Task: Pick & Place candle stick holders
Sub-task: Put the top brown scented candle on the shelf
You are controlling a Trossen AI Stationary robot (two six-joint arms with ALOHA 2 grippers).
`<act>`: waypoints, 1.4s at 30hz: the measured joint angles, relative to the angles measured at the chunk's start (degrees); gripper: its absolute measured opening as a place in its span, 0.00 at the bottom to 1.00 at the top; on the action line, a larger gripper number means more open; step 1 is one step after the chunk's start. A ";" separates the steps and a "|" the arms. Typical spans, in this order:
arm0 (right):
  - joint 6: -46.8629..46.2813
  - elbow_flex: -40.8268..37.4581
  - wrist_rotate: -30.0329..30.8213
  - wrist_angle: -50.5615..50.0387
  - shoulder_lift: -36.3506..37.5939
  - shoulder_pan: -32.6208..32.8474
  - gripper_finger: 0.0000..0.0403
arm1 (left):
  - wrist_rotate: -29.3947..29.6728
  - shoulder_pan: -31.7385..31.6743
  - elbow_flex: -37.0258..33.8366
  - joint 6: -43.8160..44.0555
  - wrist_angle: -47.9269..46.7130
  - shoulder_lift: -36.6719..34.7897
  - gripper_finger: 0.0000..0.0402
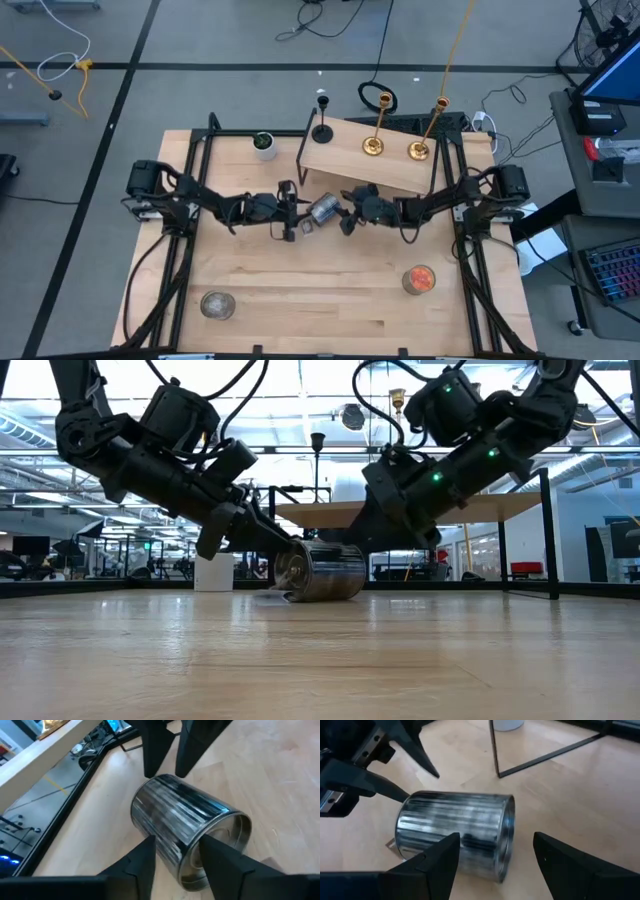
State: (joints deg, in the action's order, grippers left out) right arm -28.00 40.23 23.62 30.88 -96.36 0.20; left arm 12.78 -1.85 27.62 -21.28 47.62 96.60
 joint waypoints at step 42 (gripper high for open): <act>1.50 -0.15 -25.32 2.82 -0.50 -2.50 0.62 | -13.84 -1.75 1.77 -8.62 5.29 -0.11 0.22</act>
State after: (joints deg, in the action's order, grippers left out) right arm -26.50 40.07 -1.70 33.70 -96.86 -2.30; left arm -1.06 -3.60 29.39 -29.90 52.91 96.49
